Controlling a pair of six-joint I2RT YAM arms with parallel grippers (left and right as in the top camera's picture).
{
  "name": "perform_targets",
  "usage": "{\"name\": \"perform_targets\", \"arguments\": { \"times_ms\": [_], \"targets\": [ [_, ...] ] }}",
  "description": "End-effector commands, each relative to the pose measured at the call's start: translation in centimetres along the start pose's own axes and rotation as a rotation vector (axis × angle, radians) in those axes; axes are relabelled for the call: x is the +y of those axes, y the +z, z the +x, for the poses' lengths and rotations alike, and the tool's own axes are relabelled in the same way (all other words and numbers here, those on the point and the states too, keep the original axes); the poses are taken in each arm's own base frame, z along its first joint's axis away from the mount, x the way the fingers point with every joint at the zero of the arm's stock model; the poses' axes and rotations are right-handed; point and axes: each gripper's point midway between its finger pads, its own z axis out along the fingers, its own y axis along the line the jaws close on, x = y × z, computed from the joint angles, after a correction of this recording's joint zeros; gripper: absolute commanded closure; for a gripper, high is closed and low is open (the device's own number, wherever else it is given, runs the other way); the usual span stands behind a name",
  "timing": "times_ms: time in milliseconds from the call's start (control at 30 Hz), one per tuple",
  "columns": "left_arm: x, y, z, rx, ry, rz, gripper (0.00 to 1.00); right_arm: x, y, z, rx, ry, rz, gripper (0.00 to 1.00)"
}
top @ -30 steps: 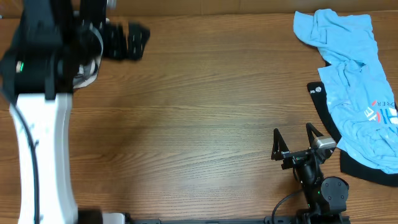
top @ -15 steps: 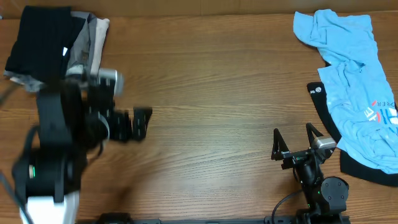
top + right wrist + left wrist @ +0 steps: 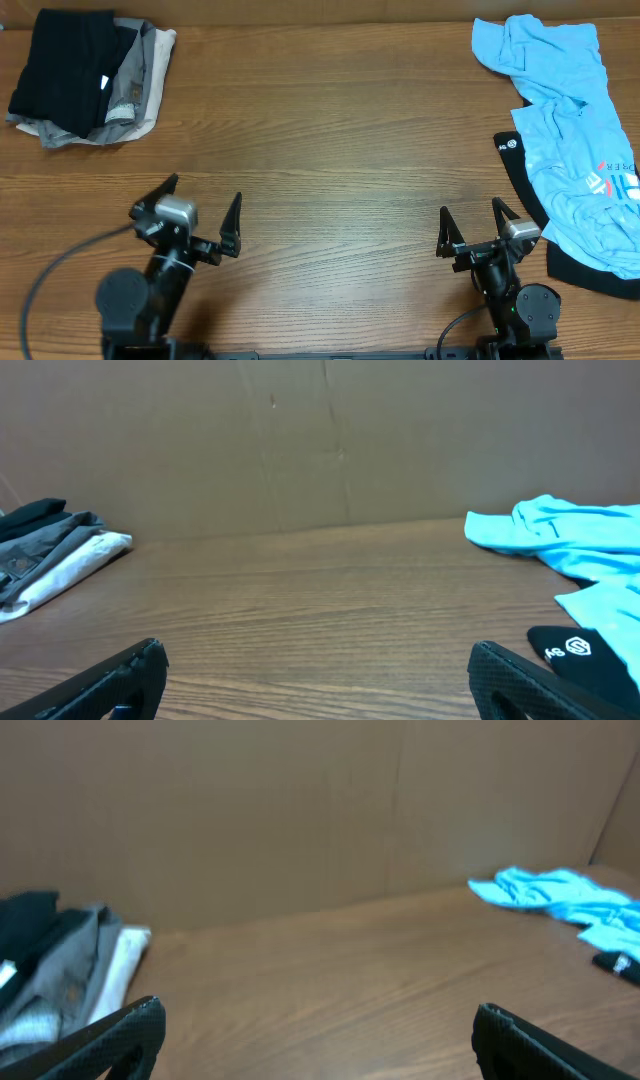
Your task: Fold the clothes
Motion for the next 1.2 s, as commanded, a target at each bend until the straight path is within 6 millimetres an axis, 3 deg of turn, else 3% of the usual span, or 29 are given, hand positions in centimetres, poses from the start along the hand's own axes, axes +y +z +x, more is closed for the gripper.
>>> {"name": "perform_targets", "arguments": {
  "times_ms": [0, 100, 333, 567, 1167],
  "targets": [
    [1.4, -0.1, 4.3, -0.041, -0.026, -0.083, 0.0, 0.0, 0.0, 0.2, -0.004, 0.004, 0.0, 0.0],
    [2.7, -0.5, 5.6, -0.087, -0.058, -0.16, 0.0, 0.0, 0.0, 0.2, -0.004, 0.004, 0.0, 0.0],
    [3.2, -1.0, 7.3, -0.127, -0.009, -0.195, 0.0, 0.0, 0.0, 0.2, -0.004, 0.004, 0.0, 0.0],
    [3.2, -0.7, 11.3, 0.01, -0.037, -0.196, 0.0, 0.0, 0.0, 0.2, -0.004, 0.004, 0.0, 0.0],
    [3.2, -0.7, 11.1, 0.005, -0.035, -0.195, 0.0, 0.0, 0.0, 0.2, -0.004, 0.004, 0.0, 0.0]
  ]
}}
